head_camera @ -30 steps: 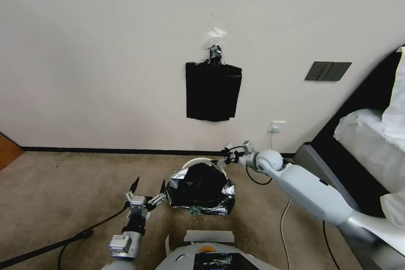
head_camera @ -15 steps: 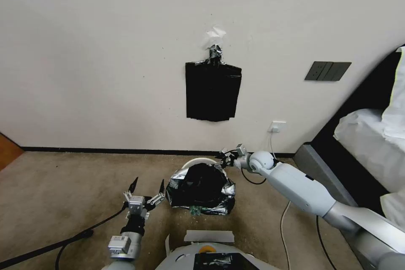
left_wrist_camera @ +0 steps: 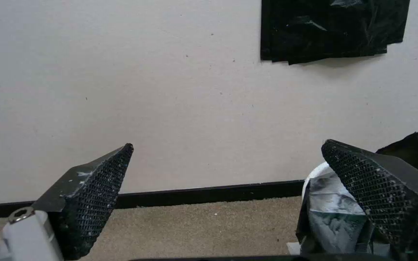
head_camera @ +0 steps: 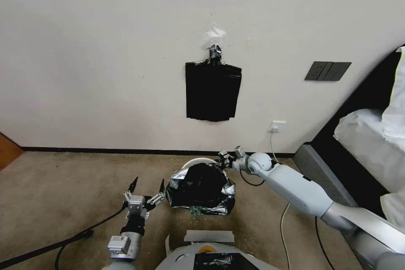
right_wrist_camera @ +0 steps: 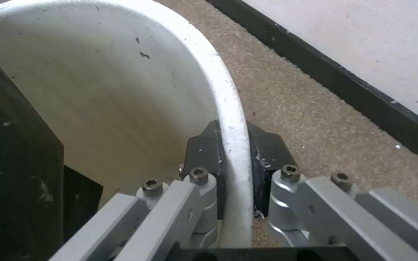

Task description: Place a trash bag onto the trash bin.

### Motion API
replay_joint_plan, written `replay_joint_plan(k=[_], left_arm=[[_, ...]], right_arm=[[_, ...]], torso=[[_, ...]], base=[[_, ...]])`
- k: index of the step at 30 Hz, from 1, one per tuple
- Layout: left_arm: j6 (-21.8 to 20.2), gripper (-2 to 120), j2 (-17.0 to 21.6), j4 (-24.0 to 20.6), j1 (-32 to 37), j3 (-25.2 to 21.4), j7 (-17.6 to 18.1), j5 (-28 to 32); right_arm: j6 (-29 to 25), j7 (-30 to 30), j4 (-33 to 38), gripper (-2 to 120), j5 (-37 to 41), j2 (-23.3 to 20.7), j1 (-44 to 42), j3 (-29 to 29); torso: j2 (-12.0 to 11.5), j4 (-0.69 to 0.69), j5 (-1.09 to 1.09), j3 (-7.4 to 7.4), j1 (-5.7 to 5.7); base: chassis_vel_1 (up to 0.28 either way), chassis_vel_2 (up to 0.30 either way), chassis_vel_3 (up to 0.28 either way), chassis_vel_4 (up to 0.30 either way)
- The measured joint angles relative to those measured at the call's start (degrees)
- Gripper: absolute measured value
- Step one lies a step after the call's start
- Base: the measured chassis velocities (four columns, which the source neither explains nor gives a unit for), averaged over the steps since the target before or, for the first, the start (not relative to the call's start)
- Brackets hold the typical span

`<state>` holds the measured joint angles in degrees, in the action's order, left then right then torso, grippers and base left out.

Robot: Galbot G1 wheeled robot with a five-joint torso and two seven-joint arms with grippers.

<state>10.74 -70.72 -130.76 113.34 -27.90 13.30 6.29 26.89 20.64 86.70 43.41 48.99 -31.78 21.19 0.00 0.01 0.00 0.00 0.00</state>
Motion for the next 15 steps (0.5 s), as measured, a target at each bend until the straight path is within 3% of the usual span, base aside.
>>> replay_joint_plan(k=[4, 8, 9, 13, 14, 15], left_arm=[[-0.4, 100, 0.1, -0.3, -0.6, 0.1, 0.7, 0.7], [-1.3, 100, 0.5, -0.8, -1.6, 0.1, 0.9, 1.9], [-1.3, 100, 0.5, -0.8, -1.6, 0.1, 0.9, 1.9], [-1.7, 100, 1.0, -0.9, -2.6, 0.4, 1.0, 2.2], [-1.7, 100, 1.0, -0.9, -2.6, 0.4, 1.0, 2.2], [-1.8, 100, 1.2, -1.1, -2.8, 0.7, 1.1, 2.2]], right_arm=[[0.6, -4.2, 3.4, 7, 2.6, -1.4, -2.2, -2.0], [2.4, -14.8, 9.2, 7, 8.8, -3.7, -5.4, -5.4], [2.4, -14.8, 9.2, 7, 8.8, -3.7, -5.4, -5.4], [1.7, -29.1, 16.1, 7, 14.7, -3.7, -11.2, -9.8], [1.7, -29.1, 16.1, 7, 14.7, -3.7, -11.2, -9.8], [1.8, -33.2, 18.3, 7, 16.2, -3.2, -13.2, -11.2]], torso=[[0.0, -0.01, -0.01, 0.00, 0.00], [0.0, -0.03, -0.02, 0.00, 0.00], [0.0, -0.03, -0.02, 0.00, 0.00], [0.0, -0.01, -0.02, 0.00, 0.00], [0.0, -0.01, -0.02, 0.00, 0.00], [0.0, -0.01, -0.01, 0.00, 0.00]], base=[[0.000, 0.000, 0.000, 0.000], [0.000, 0.000, 0.000, 0.000], [0.000, 0.000, 0.000, 0.000], [0.000, 0.000, 0.000, 0.000], [0.000, 0.000, 0.000, 0.000], [0.000, 0.000, 0.000, 0.000]])
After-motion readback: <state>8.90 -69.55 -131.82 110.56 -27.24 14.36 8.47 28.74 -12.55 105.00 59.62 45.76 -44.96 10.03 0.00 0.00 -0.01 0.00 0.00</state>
